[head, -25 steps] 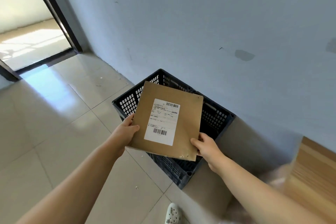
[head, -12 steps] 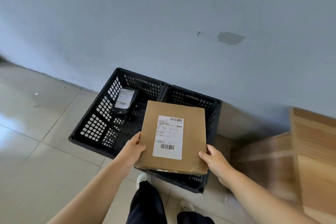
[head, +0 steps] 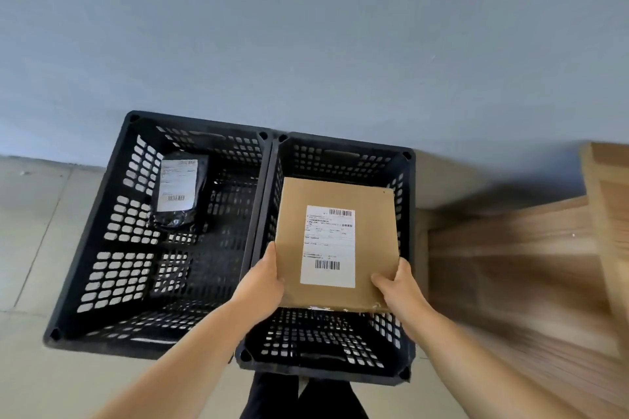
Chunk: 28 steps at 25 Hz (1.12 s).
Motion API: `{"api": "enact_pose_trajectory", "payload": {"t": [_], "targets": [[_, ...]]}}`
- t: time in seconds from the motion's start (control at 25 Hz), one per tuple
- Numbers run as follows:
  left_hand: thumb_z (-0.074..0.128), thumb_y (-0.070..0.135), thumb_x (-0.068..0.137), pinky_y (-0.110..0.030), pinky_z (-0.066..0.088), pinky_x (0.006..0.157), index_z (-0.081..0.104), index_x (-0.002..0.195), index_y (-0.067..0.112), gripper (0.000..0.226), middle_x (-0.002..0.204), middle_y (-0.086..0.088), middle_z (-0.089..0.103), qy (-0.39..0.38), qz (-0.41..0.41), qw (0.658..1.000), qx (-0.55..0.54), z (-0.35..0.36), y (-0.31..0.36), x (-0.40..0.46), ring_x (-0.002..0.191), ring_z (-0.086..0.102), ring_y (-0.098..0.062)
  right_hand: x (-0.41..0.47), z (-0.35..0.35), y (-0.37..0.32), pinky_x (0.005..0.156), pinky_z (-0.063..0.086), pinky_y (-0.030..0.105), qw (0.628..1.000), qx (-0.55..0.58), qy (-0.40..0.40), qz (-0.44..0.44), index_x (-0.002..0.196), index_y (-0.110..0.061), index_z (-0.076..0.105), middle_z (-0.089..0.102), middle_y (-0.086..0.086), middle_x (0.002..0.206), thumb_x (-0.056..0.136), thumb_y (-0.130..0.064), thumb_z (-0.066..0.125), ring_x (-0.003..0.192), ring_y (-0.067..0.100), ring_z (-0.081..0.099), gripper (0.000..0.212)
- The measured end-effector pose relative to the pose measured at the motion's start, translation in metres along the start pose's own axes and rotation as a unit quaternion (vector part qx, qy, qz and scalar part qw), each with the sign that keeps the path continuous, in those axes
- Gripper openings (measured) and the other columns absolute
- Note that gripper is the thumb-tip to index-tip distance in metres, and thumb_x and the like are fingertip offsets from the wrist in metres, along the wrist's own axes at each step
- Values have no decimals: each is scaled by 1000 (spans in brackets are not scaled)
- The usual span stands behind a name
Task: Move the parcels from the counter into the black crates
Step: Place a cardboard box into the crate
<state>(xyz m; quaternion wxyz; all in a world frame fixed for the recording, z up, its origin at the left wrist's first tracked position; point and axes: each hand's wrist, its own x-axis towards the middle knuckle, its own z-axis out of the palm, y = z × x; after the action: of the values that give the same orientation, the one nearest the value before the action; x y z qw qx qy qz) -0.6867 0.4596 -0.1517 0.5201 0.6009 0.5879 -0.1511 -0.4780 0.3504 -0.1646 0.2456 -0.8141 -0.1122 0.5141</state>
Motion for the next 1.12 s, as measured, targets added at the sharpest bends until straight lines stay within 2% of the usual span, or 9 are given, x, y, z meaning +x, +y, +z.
{"api": "enact_pose_trajectory", "payload": {"t": [0.12, 0.2, 0.36, 0.48, 0.6, 0.76, 0.92, 1.0, 1.12], "targets": [[39, 4, 97, -29, 49, 79, -10, 152, 11, 73, 132, -10, 50, 35, -8, 992, 120, 13, 8, 41, 103, 60, -24, 41, 4, -3, 94, 50, 49, 1000, -9, -5, -2, 119, -24, 36, 55, 4, 119, 89, -7, 56, 107, 22, 57, 40], [42, 5, 96, -32, 49, 84, -10, 152, 11, 76, 132, -17, 52, 66, 0, 989, 132, 22, 6, 73, 107, 59, -29, 76, 9, 2, 94, 50, 45, 1000, -11, -10, -4, 122, -25, 34, 52, 3, 122, 88, -9, 58, 111, 22, 54, 45], [42, 4, 95, -27, 46, 63, -14, 151, 15, 80, 115, -3, 59, 79, -33, 979, 186, 33, 3, 122, 82, 59, -17, 127, 23, 7, 67, 49, 21, 1000, 15, -16, -5, 141, -17, 25, 50, -1, 121, 94, -9, 54, 93, 8, 53, 56], [44, 0, 92, -25, 50, 81, -13, 151, 9, 82, 130, -5, 52, 106, -35, 966, 233, 49, 3, 155, 104, 60, -17, 164, 38, 20, 83, 50, 28, 999, 38, -1, -17, 133, -15, 31, 53, 4, 126, 91, 0, 54, 100, 12, 54, 51], [43, -1, 93, -26, 45, 95, -14, 150, 8, 82, 142, -8, 42, 125, -45, 962, 238, 56, 2, 182, 119, 53, -19, 188, 53, 29, 72, 48, 19, 998, 58, 9, -9, 122, -19, 34, 55, 3, 119, 87, 6, 54, 97, 10, 55, 48], [48, -6, 89, -28, 48, 92, -17, 150, 15, 92, 143, -3, 39, 158, -52, 966, 197, 60, 0, 205, 117, 52, -19, 212, 57, 32, 73, 47, 24, 994, 105, 16, 2, 120, -20, 30, 56, -3, 103, 84, 12, 57, 88, 6, 56, 56], [45, -7, 88, -35, 46, 100, 4, 153, 19, 81, 142, -6, 41, 181, -62, 973, 133, 64, 3, 208, 128, 43, -23, 218, 55, 42, 77, 49, 29, 995, 87, 46, -1, 116, -20, 35, 58, -8, 99, 77, 11, 67, 87, 5, 58, 59], [48, -5, 87, -40, 47, 100, 8, 153, 21, 81, 141, -10, 41, 175, -84, 978, 81, 65, 4, 212, 127, 44, -26, 215, 56, 45, 78, 51, 32, 995, 74, 67, -2, 114, -21, 37, 60, -6, 99, 76, 9, 70, 86, 8, 59, 58], [50, 3, 88, -43, 47, 99, 12, 152, 21, 76, 145, -14, 34, 164, -112, 980, -17, 67, 11, 219, 129, 42, -31, 212, 56, 42, 77, 47, 28, 995, 42, 88, -13, 112, -23, 37, 60, -2, 103, 77, 5, 71, 91, 17, 59, 56]]}}
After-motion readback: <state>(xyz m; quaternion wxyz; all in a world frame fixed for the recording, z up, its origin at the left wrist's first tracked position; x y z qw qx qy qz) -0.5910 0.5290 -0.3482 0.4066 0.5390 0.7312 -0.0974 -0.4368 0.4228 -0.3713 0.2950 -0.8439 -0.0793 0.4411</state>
